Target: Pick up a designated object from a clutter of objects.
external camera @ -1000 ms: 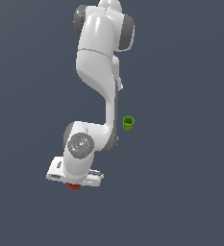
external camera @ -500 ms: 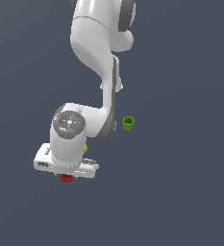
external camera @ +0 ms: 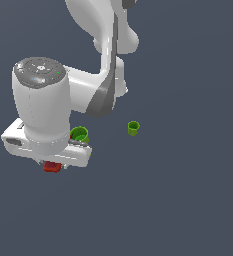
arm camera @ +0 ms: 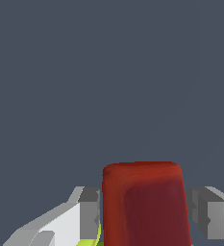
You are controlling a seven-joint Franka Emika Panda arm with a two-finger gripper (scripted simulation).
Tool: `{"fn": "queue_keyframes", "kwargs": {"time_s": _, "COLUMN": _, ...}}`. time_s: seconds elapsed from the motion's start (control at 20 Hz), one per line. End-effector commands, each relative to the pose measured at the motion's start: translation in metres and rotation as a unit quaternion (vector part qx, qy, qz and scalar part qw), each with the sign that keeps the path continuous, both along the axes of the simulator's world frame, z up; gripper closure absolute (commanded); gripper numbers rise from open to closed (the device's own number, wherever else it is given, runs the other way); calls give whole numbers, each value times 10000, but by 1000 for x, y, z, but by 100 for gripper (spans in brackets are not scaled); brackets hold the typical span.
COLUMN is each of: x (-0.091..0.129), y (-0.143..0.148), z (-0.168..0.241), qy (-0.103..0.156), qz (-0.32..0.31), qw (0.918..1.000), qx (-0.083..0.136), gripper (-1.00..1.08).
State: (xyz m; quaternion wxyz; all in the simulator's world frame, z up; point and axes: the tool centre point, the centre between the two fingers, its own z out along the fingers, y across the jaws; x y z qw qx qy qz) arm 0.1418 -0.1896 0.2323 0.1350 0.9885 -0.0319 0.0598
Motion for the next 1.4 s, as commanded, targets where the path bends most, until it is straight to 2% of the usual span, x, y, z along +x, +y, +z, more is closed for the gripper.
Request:
{"fn": "queue_keyframes", "kwargs": {"time_s": 0.0, "x": -4, "y": -5, "z": 32, "qy": -19, "qz": 2, "qw": 10000, "qx": -2, "gripper": 108}}
{"fn": "queue_keyframes", "kwargs": {"time_s": 0.45, "x": -18, "y": -22, "z": 133, "qy": -17, "qz": -1, "qw": 10000, "qx": -3, "gripper": 108}}
{"fn": "queue_keyframes", "kwargs": {"time_s": 0.7, "x": -22, "y": -29, "z": 174, "qy": -17, "qz": -1, "qw": 10000, "qx": -6, "gripper": 108}}
{"fn": "queue_keyframes", "kwargs": {"time_s": 1.0, "x": -24, "y": -34, "z": 201, "qy": -16, "qz": -2, "qw": 10000, "qx": -13, "gripper": 108}}
{"fn": "queue_keyframes", "kwargs": {"time_s": 1.35, "x": -23, "y": -36, "z": 208, "qy": -15, "qz": -3, "qw": 10000, "qx": -17, "gripper": 108}}
